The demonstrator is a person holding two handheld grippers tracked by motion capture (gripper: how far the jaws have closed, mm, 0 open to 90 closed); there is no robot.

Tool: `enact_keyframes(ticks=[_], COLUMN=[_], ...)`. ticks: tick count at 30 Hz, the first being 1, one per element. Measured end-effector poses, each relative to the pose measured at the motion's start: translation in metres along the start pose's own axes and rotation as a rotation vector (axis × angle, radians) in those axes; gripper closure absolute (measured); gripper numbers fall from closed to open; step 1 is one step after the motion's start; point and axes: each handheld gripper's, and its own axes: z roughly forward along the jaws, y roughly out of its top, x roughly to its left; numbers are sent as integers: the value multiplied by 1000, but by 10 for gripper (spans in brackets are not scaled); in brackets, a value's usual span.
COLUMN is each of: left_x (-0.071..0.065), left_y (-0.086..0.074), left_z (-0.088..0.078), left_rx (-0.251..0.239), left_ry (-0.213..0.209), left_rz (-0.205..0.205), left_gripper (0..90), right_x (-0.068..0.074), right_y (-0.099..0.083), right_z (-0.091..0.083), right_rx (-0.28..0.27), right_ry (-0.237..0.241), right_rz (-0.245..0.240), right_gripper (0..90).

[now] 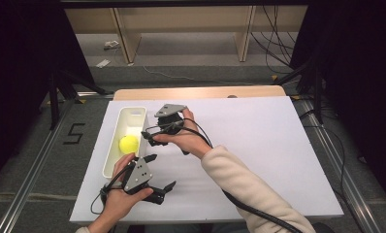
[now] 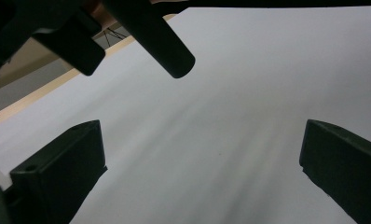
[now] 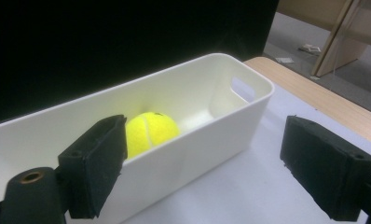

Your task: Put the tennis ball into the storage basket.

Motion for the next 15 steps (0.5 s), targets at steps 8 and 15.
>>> enact_keyframes(ticks=[8, 15], left_x=[0, 0], left_y=[0, 0], left_z=[0, 0], left_rx=[0, 0], left_ry=[-1, 0], left_rz=[-1, -1], left_gripper=[0, 0], right_x=[-8, -11], right_y=[-6, -12], right_z=[-14, -24], right_rx=[7, 4], right_ry=[-16, -25], right_rz=[6, 5], right_gripper=[154, 154])
